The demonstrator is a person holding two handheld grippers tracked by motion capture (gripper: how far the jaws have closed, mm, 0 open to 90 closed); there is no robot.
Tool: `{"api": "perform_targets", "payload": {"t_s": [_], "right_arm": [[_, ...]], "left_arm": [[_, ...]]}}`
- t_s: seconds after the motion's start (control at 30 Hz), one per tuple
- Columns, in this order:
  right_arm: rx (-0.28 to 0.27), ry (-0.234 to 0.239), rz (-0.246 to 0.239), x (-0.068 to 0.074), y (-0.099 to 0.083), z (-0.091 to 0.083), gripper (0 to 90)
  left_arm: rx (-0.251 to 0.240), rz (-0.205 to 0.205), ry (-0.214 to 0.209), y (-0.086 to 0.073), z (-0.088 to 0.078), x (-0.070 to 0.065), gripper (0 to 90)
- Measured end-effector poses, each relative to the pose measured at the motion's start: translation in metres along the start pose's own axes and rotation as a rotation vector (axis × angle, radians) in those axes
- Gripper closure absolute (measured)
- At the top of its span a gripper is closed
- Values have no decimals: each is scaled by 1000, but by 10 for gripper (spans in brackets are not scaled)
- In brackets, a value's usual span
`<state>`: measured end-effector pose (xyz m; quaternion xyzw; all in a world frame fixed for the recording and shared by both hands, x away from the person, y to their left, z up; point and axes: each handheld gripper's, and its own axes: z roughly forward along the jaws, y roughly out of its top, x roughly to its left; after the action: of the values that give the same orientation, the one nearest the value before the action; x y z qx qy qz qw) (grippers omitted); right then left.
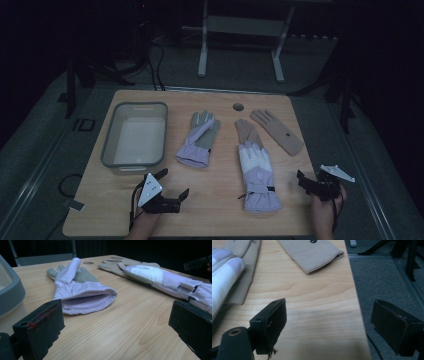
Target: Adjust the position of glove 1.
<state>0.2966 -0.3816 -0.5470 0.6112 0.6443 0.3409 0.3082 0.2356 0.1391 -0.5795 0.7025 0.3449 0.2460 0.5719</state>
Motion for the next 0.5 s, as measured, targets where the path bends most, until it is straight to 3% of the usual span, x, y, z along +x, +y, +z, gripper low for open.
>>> {"api": "perform_targets", "payload": {"t_s": [0.2, 0.5], "right_arm": [[-31, 14, 17, 1, 11, -4, 135], [-82, 31, -9, 3, 39, -15, 138]], "left_arm": [[1, -6, -2, 0, 0, 0, 1], [4, 4, -2, 0, 0, 0, 1]]}}
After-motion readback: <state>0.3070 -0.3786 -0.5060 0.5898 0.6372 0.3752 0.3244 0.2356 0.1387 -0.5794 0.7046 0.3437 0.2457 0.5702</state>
